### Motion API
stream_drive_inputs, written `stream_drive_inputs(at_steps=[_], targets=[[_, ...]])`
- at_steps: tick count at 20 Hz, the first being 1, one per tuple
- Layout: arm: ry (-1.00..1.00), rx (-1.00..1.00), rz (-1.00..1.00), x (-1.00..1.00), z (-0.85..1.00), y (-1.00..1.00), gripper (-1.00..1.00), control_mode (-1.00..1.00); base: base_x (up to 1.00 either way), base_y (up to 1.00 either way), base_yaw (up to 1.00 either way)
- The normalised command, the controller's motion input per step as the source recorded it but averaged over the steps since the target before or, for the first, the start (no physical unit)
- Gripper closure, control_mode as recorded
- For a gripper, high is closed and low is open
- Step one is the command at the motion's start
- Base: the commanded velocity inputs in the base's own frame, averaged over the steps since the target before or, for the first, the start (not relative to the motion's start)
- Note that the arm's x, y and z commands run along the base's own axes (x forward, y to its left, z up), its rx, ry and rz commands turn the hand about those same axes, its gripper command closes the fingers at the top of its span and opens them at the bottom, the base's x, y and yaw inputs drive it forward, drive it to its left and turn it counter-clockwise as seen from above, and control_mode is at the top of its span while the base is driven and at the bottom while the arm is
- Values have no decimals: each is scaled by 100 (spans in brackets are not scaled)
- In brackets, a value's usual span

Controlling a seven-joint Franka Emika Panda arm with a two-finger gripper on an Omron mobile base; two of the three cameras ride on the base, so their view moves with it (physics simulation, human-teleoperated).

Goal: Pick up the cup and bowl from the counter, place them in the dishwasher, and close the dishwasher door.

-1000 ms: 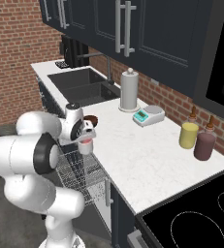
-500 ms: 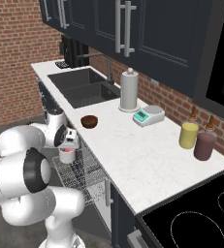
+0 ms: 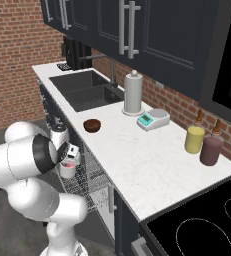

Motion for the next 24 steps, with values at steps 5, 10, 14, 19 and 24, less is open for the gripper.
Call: stream_drive_inputs(at_steps=[5, 10, 14, 19, 24], targets=[[0, -11, -2, 18, -82, 32, 100, -100, 0, 0, 0], [-4, -14, -4, 24, -67, 27, 100, -100, 0, 0, 0], [-4, -10, -4, 27, -66, 3, 100, -100, 0, 0, 0], [-7, -3, -3, 20, -35, 0, 100, -100, 0, 0, 0], [-6, -3, -4, 6, -13, 27, 100, -100, 0, 0, 0]])
